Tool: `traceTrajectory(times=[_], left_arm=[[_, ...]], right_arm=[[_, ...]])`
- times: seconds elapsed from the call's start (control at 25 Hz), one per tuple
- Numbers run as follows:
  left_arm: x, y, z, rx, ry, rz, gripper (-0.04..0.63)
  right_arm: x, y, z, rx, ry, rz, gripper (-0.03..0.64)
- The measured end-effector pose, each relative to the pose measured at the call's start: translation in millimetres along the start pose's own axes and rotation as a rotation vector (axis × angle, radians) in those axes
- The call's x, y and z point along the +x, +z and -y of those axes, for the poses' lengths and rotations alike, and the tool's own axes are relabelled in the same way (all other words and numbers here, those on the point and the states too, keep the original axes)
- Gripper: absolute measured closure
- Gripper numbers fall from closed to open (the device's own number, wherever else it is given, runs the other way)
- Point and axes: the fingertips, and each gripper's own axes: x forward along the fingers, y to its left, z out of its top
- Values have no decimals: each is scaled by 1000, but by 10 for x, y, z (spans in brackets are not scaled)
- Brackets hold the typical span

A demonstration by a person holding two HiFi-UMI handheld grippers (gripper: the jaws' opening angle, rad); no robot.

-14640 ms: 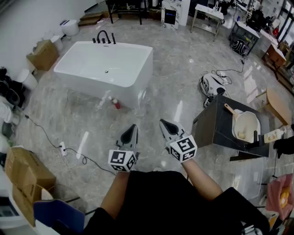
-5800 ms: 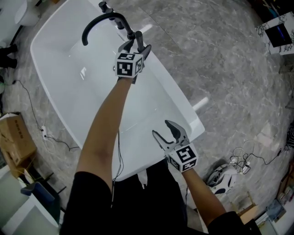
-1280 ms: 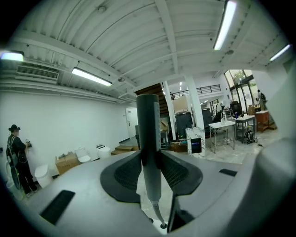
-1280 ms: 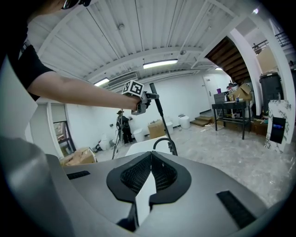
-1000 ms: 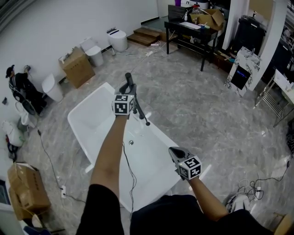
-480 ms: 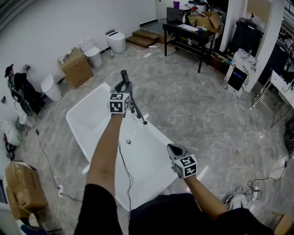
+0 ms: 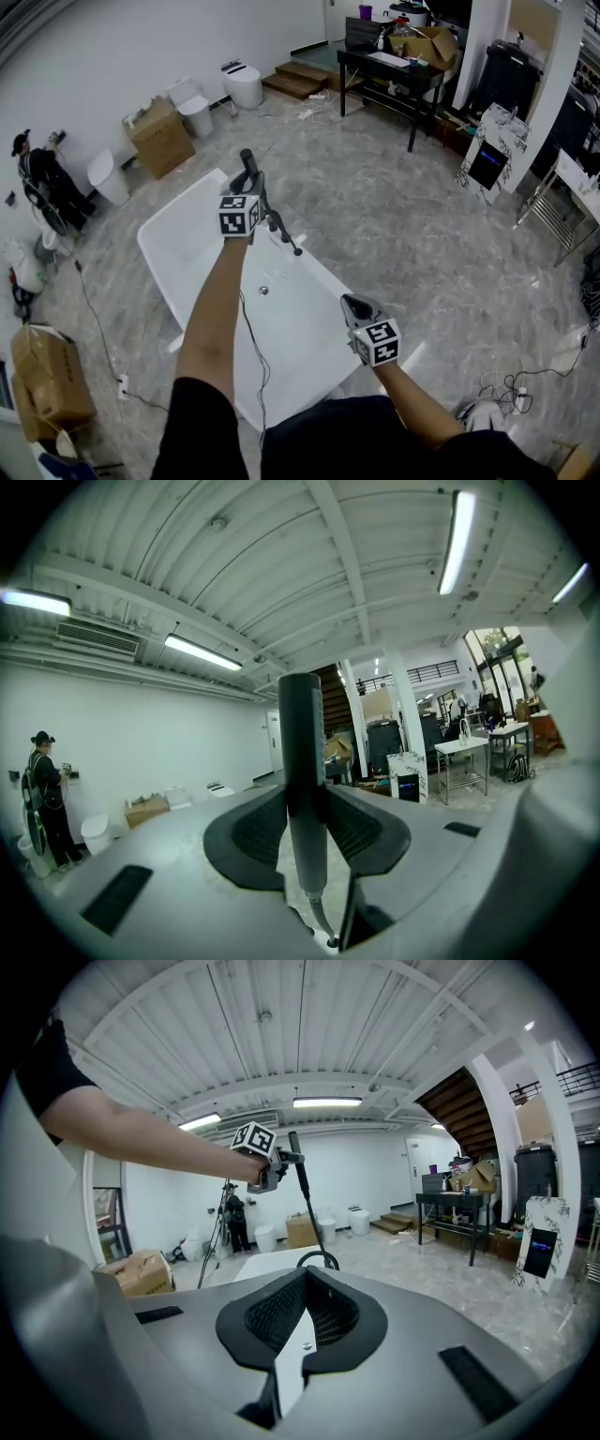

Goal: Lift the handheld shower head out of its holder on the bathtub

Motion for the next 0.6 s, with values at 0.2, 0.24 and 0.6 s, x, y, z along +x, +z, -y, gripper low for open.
traceTrajectory(times=[0.2,0.24,0.6], left_arm=[[-12,-2,-67,-2,1,6,474],[2,-3,-72,0,1,5,474],[144,-101,57,10,-31,-9,474]], right_arm=[[54,30,60,21,-20,10,618],[71,30,77,22,-19,11,618],[127,63,75,8,10,22,618]])
